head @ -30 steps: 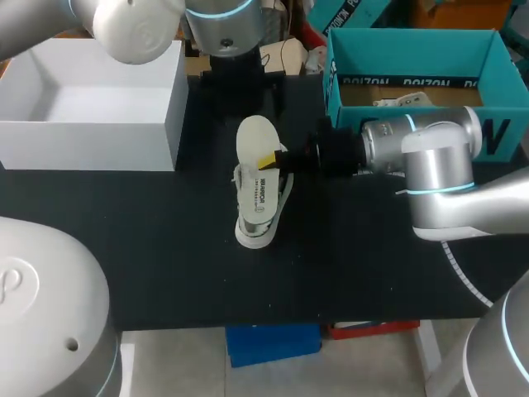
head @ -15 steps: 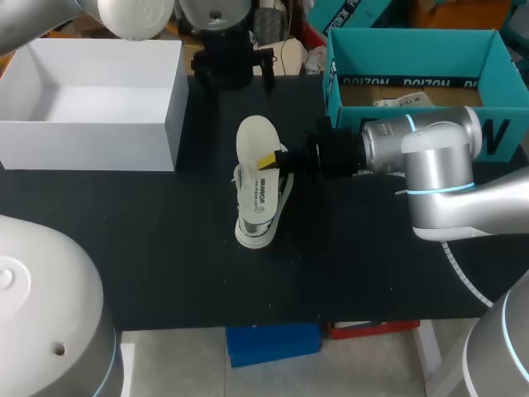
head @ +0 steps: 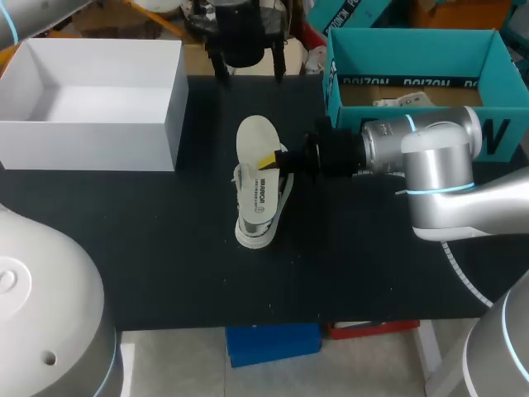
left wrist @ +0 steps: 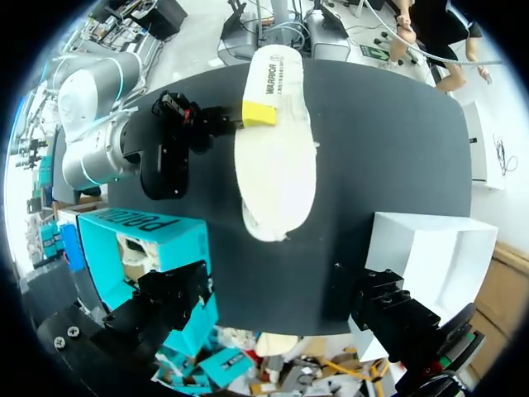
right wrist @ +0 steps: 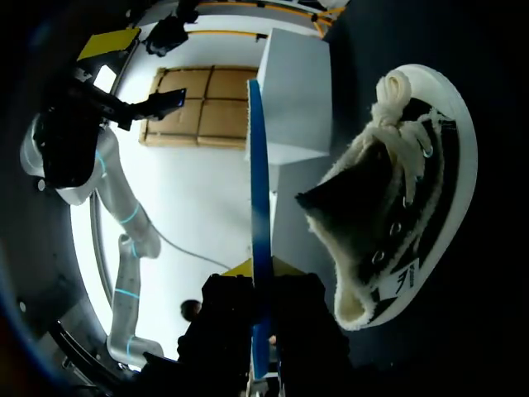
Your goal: Take the shoe out of the shoebox, open the shoe tongue, remove and reinsert the insole, then place the shoe into the shoebox
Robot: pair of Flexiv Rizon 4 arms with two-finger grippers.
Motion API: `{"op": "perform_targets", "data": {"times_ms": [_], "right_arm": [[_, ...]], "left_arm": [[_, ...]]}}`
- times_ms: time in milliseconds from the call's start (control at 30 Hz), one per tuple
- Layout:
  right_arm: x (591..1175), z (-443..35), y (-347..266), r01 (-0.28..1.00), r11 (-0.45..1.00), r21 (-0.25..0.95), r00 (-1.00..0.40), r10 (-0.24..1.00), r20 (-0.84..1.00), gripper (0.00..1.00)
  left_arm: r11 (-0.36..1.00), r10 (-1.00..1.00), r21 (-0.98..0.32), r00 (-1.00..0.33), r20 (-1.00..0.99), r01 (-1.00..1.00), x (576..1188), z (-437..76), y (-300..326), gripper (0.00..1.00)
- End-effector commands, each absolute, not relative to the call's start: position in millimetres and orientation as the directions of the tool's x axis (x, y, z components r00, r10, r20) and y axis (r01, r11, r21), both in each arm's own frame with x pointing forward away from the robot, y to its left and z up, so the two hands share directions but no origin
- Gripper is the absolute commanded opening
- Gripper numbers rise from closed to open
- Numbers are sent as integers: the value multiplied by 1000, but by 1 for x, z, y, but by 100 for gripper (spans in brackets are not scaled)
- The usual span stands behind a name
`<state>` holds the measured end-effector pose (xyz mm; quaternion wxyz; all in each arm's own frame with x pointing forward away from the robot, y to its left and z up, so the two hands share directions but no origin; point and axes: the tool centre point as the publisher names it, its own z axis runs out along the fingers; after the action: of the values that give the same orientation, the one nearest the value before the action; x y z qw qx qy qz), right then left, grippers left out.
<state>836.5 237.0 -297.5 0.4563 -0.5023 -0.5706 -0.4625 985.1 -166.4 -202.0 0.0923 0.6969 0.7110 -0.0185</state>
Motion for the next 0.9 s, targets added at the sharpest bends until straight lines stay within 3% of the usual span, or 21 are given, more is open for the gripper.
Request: {"op": "perform_targets", "data": {"times_ms": [33, 900], "right_arm": [[836, -297, 237, 995, 67, 69, -78, 155, 985, 0], [836, -297, 237, 995, 67, 69, -78, 155, 985, 0]], "left_arm": [[30, 989, 98, -15, -144, 995, 975, -197, -167, 100], [34, 994, 67, -26, -110, 997, 789, -217, -155, 100]]}}
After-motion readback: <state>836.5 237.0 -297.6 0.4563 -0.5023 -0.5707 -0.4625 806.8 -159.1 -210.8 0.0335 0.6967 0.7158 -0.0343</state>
